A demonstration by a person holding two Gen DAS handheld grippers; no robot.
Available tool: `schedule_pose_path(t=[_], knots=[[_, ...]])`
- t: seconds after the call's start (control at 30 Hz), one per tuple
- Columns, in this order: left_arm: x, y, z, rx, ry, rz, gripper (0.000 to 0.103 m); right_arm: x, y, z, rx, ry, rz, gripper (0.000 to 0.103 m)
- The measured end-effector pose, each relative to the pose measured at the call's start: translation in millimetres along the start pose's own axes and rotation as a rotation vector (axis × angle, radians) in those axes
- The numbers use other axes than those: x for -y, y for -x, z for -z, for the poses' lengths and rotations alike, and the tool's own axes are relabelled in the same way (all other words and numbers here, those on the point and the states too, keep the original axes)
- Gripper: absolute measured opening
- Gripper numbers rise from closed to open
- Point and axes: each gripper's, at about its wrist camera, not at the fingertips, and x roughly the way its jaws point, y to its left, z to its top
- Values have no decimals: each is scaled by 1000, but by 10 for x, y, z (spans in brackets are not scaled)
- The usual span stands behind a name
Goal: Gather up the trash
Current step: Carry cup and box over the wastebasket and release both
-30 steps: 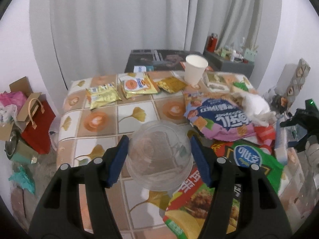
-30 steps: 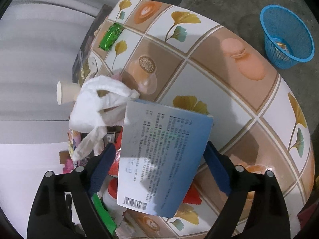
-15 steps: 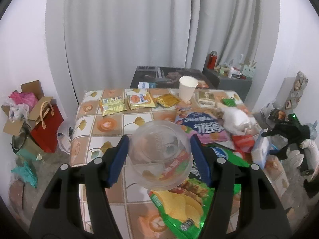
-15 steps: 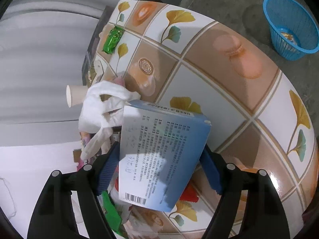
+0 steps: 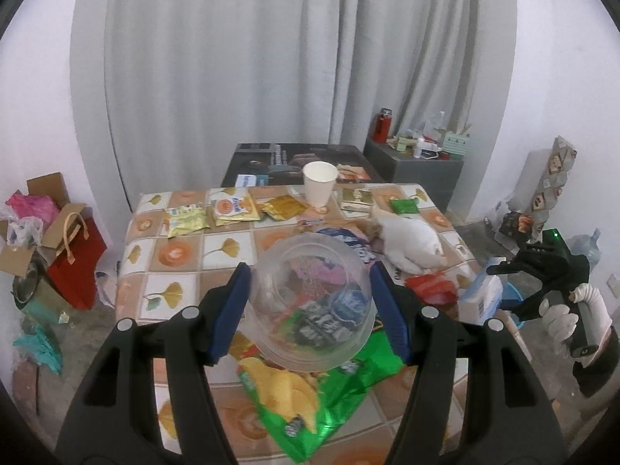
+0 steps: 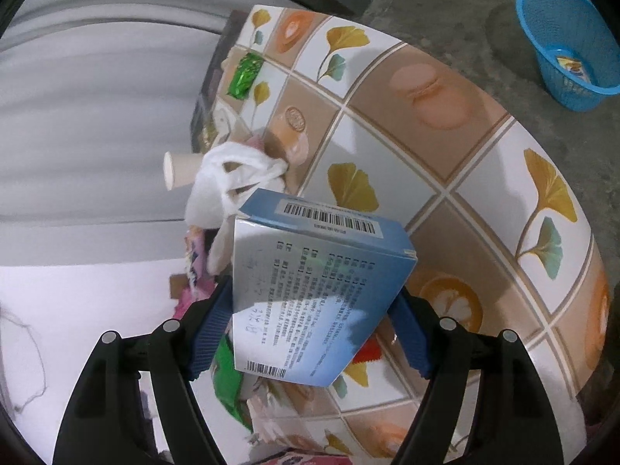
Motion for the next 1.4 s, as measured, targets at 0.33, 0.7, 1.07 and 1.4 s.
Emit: schedule_pose_path(t=[0.33,0.7,1.07,1.4], knots=[[400,-195,28,-46,-12,71,60,139,115,133,-132,63,-95,75],[1195,-638,-18,-113,-67,226,60,583,555,102,-90,1,-217,75],[2835,-1549,-291,-259,-177,549,60,1402,1905,-369,307,-120,-128,75],[4644,-2761,-117,-452,-310,648,60,2224,2451,-1120,503,-288,27,75]])
